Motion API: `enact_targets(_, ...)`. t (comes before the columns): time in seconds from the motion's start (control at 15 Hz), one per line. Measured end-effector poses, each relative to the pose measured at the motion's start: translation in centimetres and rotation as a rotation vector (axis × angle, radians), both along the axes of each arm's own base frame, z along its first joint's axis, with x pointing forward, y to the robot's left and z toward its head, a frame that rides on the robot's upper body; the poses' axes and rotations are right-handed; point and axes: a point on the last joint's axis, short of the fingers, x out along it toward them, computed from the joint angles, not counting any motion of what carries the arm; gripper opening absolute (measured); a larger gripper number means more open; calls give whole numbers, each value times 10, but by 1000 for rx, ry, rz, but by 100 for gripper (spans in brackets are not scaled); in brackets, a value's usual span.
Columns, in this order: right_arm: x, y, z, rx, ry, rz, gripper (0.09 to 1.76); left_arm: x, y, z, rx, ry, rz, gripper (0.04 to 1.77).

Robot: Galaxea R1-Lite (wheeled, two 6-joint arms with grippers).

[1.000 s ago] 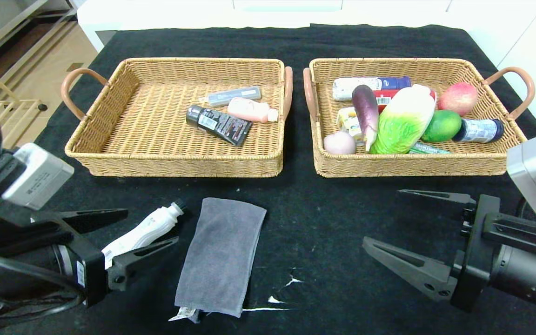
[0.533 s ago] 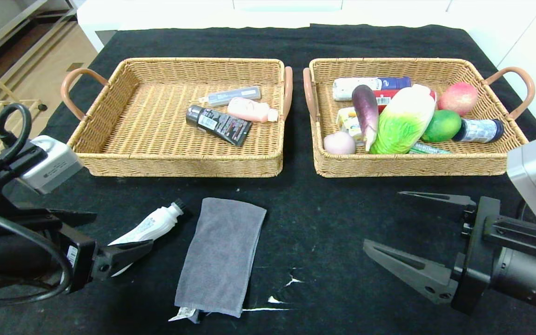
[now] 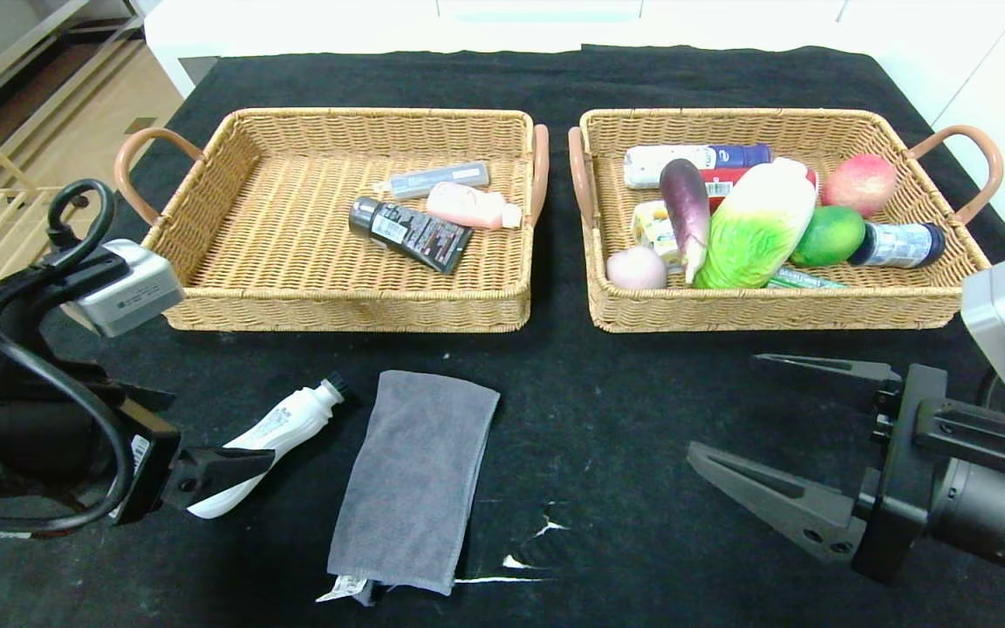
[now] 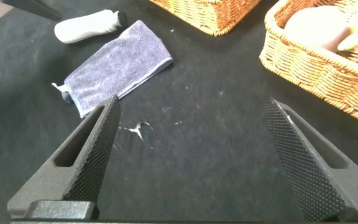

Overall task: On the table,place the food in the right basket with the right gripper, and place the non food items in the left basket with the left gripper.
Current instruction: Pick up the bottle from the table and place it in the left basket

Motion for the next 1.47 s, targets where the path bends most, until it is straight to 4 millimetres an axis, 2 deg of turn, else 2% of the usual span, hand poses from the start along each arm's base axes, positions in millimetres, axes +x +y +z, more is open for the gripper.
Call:
enact_targets(0.67, 1, -1, 0, 0, 0, -5, 170, 34, -6, -22, 42, 62, 45, 172)
enact_targets(1.47, 3, -2, 0, -3, -2, -15, 171, 49, -8, -39, 45, 93, 56, 172)
